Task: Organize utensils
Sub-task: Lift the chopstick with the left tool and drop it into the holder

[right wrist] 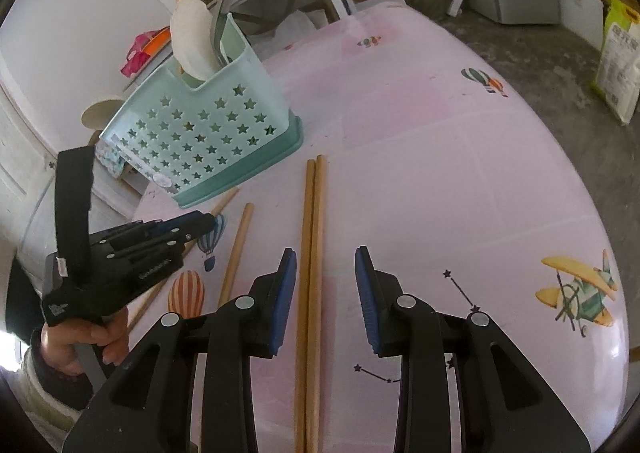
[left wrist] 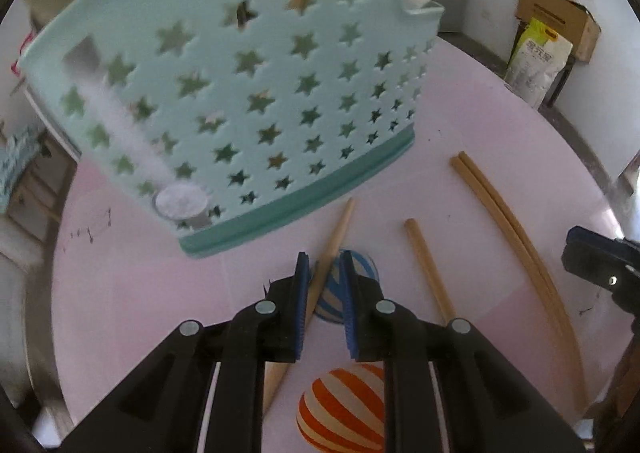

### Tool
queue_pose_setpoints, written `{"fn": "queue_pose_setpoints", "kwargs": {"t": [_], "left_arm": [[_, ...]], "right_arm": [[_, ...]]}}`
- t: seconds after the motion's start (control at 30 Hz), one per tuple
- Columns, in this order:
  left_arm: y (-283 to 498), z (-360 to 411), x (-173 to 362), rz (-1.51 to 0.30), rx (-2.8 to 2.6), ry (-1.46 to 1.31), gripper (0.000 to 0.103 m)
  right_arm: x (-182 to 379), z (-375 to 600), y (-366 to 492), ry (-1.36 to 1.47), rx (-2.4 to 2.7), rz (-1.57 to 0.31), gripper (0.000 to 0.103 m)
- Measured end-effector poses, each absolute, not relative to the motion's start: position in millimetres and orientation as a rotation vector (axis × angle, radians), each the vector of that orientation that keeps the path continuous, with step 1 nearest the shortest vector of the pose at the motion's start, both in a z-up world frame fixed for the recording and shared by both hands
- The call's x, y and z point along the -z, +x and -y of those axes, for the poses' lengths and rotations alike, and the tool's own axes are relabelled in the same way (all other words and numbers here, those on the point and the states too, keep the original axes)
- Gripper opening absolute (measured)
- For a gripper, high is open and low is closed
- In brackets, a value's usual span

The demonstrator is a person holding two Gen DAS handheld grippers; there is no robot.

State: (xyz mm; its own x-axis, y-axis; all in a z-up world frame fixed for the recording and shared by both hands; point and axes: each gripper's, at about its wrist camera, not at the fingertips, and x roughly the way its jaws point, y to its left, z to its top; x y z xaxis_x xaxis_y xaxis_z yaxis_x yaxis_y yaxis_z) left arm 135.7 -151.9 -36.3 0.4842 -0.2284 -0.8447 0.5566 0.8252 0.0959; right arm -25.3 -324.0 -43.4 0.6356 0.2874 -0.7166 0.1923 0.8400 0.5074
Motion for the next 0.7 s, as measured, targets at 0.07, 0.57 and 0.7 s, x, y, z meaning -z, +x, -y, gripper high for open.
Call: {"fn": "queue_pose_setpoints", "kwargs": {"t": [0.07, 0.57, 0.7], "left_arm": [[137.6, 155.8, 36.4, -0.953, 0.497, 0.400, 0.015], [112.4, 140.4, -19.9, -0.889, 0.609, 0.226, 0.006], [100.5, 115.5, -61.1, -0.793, 0.626, 0.110, 0.006]], "right_arm": [[45.1, 324.9, -26.2, 0.598, -0.059, -0.894, 0.030], [34.5, 331.0, -38.5, 0.616, -0.055, -0.855, 0.032], [30.7, 329.0, -40.8, 0.611, -0.054, -0.849, 0.032]]}}
